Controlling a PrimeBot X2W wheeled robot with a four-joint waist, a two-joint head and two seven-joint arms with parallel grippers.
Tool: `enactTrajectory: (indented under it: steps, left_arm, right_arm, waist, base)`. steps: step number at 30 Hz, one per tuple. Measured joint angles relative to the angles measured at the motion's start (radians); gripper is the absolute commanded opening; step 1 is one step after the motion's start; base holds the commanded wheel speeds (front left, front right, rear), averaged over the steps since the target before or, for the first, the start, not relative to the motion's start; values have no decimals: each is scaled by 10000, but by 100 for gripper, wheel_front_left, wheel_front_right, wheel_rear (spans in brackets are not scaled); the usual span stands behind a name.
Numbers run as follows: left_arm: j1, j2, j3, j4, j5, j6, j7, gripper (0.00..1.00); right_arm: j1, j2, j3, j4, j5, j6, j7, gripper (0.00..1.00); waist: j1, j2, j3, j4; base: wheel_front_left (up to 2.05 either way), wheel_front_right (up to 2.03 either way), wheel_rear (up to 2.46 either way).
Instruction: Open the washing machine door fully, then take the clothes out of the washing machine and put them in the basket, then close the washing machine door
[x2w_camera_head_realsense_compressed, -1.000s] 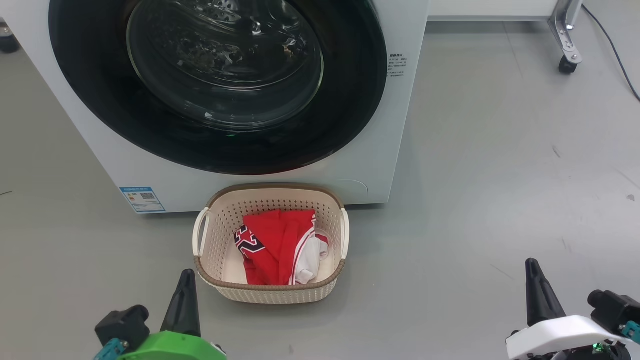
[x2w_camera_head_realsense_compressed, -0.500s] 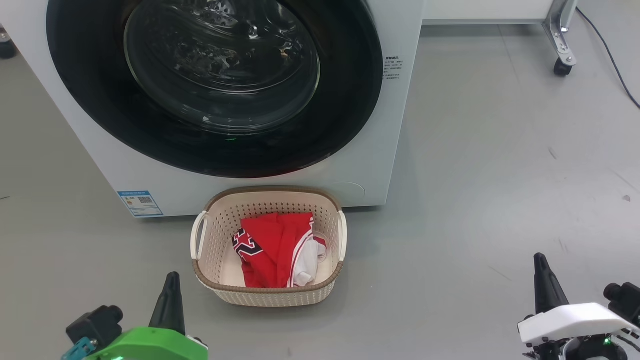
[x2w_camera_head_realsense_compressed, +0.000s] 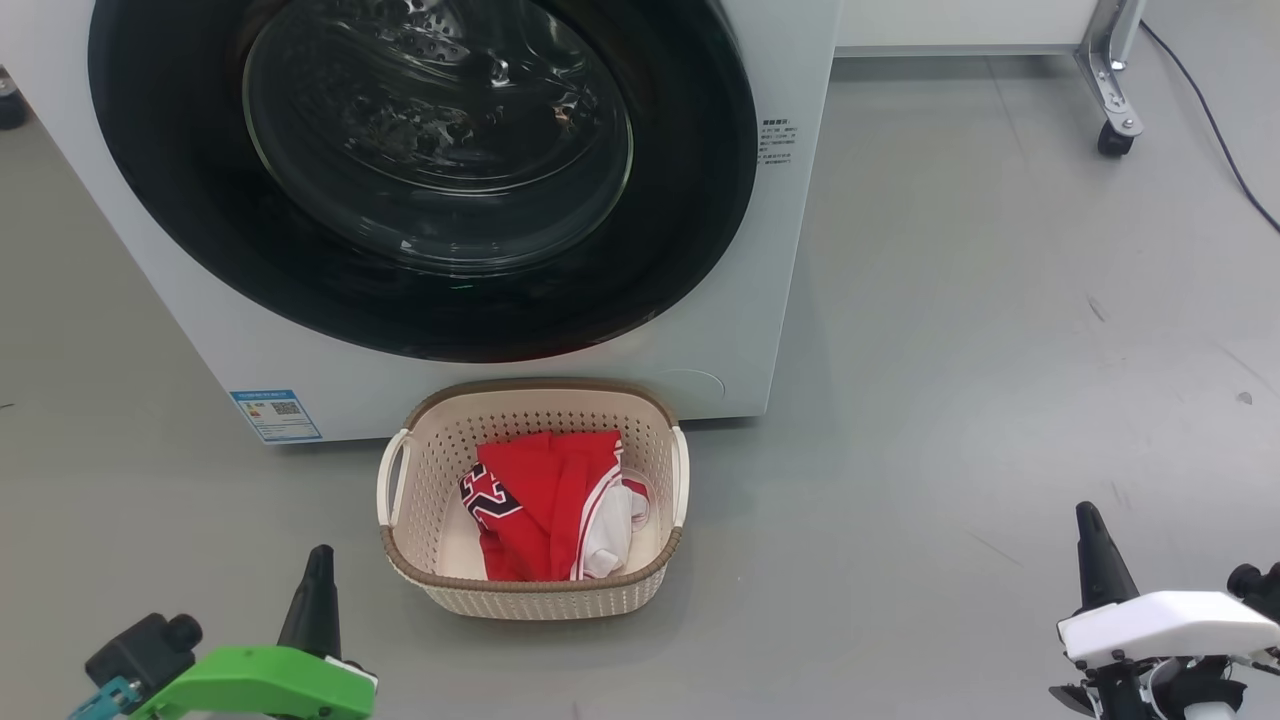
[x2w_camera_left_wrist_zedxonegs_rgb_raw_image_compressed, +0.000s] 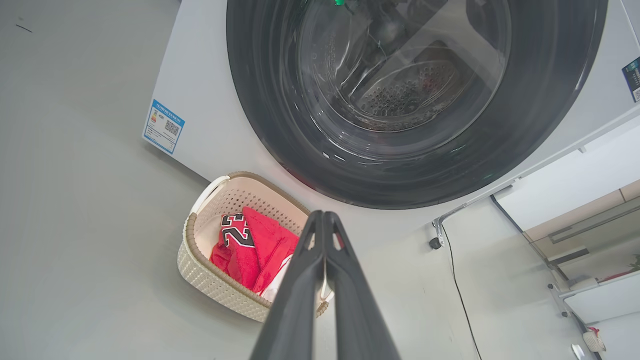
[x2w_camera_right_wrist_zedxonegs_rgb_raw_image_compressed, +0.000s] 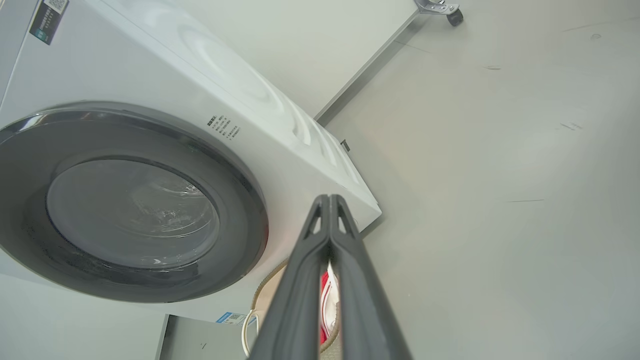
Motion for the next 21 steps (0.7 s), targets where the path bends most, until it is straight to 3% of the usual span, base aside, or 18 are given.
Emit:
enactTrajectory:
  steps: [21]
  left_arm:
    - [-326, 94, 675, 293, -2763, -529, 614, 0]
  right_arm:
    - [-558, 178, -610, 462, 2581, 330, 631, 0]
  waist:
    - [0, 0, -138, -121]
  base:
    - [0, 0, 0]
